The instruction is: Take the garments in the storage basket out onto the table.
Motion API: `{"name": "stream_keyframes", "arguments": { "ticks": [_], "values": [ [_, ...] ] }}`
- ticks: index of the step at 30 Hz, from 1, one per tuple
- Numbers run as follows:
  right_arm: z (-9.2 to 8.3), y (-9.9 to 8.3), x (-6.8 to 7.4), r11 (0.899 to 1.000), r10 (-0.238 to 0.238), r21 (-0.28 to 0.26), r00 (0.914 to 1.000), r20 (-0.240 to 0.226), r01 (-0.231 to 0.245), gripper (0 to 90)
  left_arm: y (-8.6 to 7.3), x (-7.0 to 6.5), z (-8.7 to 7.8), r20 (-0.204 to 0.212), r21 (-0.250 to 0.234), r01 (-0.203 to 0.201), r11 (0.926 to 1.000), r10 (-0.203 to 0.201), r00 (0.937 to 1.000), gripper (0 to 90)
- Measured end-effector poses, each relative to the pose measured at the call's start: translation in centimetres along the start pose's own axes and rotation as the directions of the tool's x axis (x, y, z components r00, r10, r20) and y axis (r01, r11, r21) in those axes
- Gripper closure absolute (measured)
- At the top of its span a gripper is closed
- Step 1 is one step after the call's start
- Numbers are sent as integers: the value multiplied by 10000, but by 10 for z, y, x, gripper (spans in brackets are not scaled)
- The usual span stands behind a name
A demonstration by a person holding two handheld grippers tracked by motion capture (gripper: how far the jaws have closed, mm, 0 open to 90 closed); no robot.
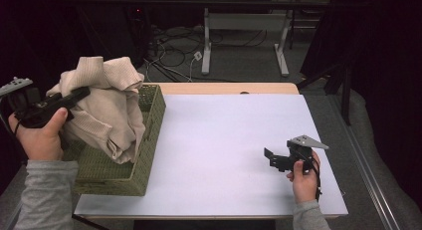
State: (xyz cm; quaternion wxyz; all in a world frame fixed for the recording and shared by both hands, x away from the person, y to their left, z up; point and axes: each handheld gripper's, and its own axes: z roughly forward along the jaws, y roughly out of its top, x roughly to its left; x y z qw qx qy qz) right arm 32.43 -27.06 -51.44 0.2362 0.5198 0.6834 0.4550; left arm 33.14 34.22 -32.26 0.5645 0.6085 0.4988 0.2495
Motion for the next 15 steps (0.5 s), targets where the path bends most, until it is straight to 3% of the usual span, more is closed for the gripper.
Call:
{"name": "stream_keyframes", "arguments": {
  "ticks": [15],
  "values": [
    [-1, 0, 0, 9999, 170, 25, 9999, -18, -170, 52, 11, -24, 2, 818, -415, -76, 9991, 110, 9966, 633]
  ]
}}
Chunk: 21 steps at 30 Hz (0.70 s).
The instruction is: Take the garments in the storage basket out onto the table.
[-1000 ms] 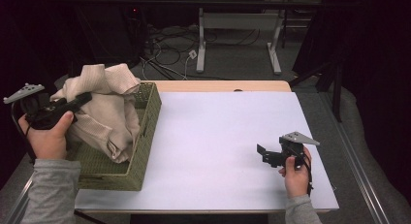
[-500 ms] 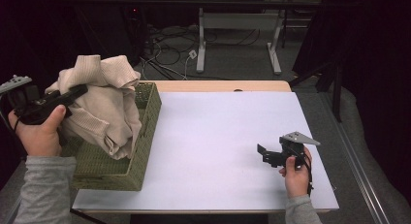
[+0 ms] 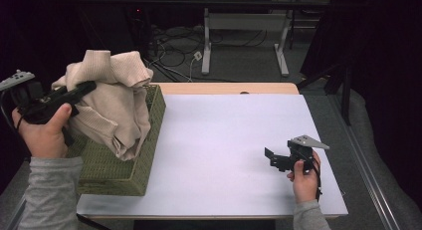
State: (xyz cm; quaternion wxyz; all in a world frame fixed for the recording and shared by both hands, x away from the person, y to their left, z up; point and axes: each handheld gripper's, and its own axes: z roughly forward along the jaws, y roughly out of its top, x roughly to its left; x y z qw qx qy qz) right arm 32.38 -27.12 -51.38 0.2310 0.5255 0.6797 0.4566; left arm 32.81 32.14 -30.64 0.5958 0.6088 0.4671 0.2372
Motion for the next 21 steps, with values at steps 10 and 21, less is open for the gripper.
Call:
{"name": "stream_keyframes", "arguments": {
  "ticks": [10, 21],
  "values": [
    [-1, 0, -2, 9999, -87, -52, 10000, 21, 87, 52, 11, -24, 14, 449, -57, -285, 9996, 288, 9986, 635],
    [-2, 0, -4, 9999, 5, -163, 10000, 71, -4, 53, 13, -48, 36, 1095, 2, -467, 9989, 464, 9929, 635]
  ]
}}
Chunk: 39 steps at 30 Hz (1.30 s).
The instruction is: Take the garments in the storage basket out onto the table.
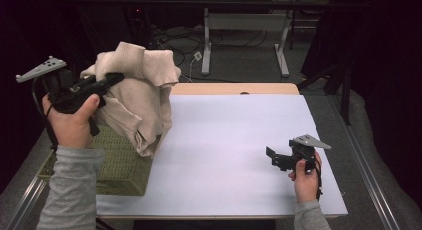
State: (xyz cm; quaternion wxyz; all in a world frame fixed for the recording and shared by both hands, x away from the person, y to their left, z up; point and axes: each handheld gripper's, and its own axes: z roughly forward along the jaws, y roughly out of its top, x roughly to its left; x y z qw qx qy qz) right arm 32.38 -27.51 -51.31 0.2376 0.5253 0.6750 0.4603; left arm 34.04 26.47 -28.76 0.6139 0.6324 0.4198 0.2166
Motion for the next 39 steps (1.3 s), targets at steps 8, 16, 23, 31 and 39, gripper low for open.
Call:
{"name": "stream_keyframes", "arguments": {
  "ticks": [8, 16, 23, 31, 39],
  "values": [
    [0, 0, 0, 10000, 27, 6, 10000, -12, -27, 53, -7, -19, 26, 629, 145, -2, 9999, -7, 9980, 635],
    [-1, 0, -1, 9999, 106, -20, 9999, -30, -106, 54, -16, -41, 48, 1251, 346, -239, 9991, 194, 9920, 635],
    [-2, 0, -2, 9999, 125, -56, 9999, -63, -126, 54, -24, -56, 65, 1687, 500, -263, 9984, 175, 9855, 635],
    [-3, 1, -2, 9997, 240, -44, 9997, -70, -240, 54, -32, -67, 77, 1899, 687, -436, 9967, 298, 9814, 635],
    [-3, 1, -2, 9996, 254, -117, 9997, -69, -255, 54, -43, -76, 92, 2108, 1020, -514, 9935, 289, 9771, 635]
  ]
}}
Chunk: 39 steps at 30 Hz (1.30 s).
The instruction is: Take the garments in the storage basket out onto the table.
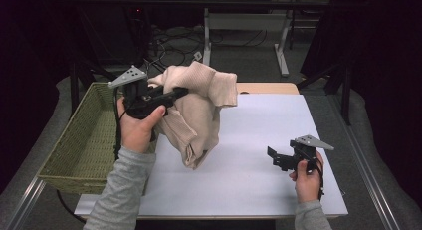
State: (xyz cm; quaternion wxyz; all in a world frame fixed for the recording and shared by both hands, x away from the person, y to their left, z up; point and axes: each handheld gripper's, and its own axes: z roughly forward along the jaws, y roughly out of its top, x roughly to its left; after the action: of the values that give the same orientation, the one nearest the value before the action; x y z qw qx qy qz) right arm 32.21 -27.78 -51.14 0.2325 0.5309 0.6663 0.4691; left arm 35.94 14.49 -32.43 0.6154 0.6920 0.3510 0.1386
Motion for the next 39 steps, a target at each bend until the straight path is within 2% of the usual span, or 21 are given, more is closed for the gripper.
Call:
{"name": "stream_keyframes", "arguments": {
  "ticks": [11, 18, 23, 29, 30, 39],
  "values": [
    [-1, 1, -3, 10000, -60, -32, 10000, 54, 60, 54, -19, -13, 31, 478, 521, 24, 9986, -49, 9988, 635],
    [-1, 0, -3, 9999, 58, -163, 9999, 115, -56, 54, -38, -19, 51, 719, 818, 127, 9966, -186, 9972, 634],
    [-1, 1, -5, 10000, -42, 2, 10000, 67, 42, 55, -55, -22, 65, 793, 1169, 93, 9931, -187, 9967, 634],
    [-1, 0, -4, 10000, 8, -4, 9999, 126, -8, 54, -77, -22, 79, 699, 1598, -29, 9871, -84, 9975, 633],
    [-1, 0, -5, 9999, -122, 4, 9998, 131, 122, 54, -81, -21, 81, 634, 1624, 4, 9867, -108, 9979, 632],
    [0, 0, -4, 10000, -46, 56, 9999, 135, 45, 54, -108, -15, 94, 257, 1836, 92, 9830, -141, 9996, 627]
  ]
}}
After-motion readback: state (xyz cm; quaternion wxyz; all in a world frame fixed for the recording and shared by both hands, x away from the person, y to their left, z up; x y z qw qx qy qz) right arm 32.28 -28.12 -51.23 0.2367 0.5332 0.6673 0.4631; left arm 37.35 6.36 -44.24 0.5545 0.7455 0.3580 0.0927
